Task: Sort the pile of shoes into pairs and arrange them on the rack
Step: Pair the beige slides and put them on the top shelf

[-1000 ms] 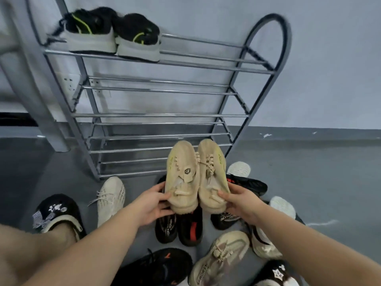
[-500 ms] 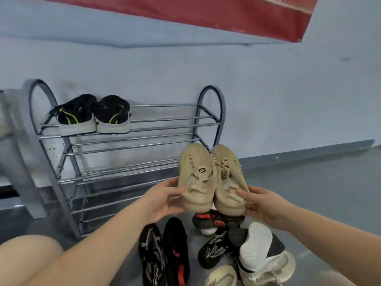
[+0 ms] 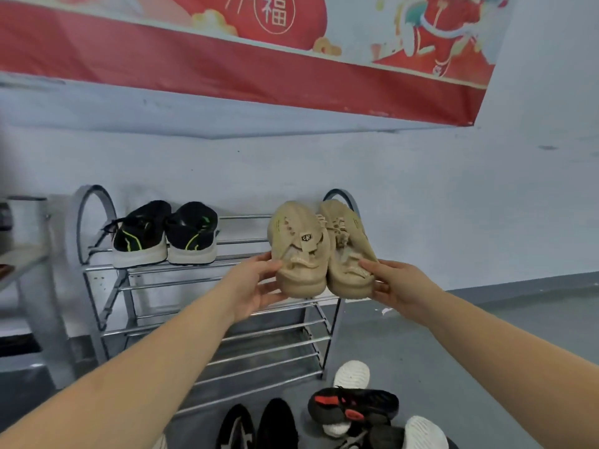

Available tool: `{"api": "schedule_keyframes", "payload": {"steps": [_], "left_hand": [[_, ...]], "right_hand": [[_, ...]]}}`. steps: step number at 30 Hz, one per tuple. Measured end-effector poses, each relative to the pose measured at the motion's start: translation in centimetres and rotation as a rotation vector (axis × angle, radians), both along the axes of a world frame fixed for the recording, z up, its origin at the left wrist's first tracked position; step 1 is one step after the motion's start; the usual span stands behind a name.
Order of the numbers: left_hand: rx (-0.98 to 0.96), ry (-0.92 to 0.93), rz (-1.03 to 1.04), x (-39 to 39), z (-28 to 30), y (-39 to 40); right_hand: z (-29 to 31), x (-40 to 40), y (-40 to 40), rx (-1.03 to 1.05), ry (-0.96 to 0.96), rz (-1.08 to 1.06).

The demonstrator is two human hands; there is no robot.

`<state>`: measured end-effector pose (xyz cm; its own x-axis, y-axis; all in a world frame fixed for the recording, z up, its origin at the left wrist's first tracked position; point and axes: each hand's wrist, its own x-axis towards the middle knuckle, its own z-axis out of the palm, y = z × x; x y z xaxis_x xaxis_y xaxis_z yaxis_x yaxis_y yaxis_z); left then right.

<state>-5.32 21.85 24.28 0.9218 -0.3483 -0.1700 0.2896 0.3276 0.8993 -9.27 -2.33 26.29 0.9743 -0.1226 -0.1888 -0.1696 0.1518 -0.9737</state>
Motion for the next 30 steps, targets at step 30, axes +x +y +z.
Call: {"api": "schedule_keyframes", "payload": {"steps": [30], "left_hand": [[0.36,-0.022,0.277,15.1,-1.6,0.0]], "right_hand": [[-3.2,17.8,3.7,-0.161,-0.012,-0.178]]}}
